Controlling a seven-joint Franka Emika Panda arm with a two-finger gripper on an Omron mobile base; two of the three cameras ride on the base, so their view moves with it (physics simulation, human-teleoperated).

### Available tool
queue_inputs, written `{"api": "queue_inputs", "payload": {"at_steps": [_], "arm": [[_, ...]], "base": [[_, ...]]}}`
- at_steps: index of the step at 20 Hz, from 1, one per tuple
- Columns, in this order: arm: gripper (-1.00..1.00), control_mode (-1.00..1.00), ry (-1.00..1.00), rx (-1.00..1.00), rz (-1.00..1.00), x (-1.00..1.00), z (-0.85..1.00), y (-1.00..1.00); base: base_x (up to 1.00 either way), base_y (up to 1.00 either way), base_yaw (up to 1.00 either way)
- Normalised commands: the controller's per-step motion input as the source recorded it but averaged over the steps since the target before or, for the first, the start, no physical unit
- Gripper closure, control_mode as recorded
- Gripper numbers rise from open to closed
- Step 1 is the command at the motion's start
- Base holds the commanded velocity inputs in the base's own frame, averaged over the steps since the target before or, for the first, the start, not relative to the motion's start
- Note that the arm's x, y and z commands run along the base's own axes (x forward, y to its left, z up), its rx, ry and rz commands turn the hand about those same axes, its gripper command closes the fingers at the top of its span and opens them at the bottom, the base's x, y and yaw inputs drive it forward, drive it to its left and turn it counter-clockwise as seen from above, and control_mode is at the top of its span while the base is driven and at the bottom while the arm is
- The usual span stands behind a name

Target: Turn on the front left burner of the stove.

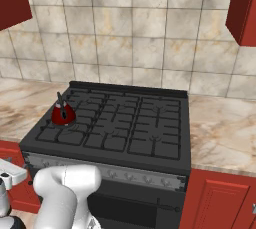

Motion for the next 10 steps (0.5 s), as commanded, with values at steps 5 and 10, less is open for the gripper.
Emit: {"api": "queue_inputs", "payload": {"at_steps": [5,10], "arm": [[-1.0,-1.0,0.0,0.0,0.0,0.0,-0.16,-0.17],[-1.0,-1.0,0.0,0.0,0.0,0.0,-0.09,-0.25]], "base": [[0.0,0.0,0.0],[0.0,0.0,0.0]]}}
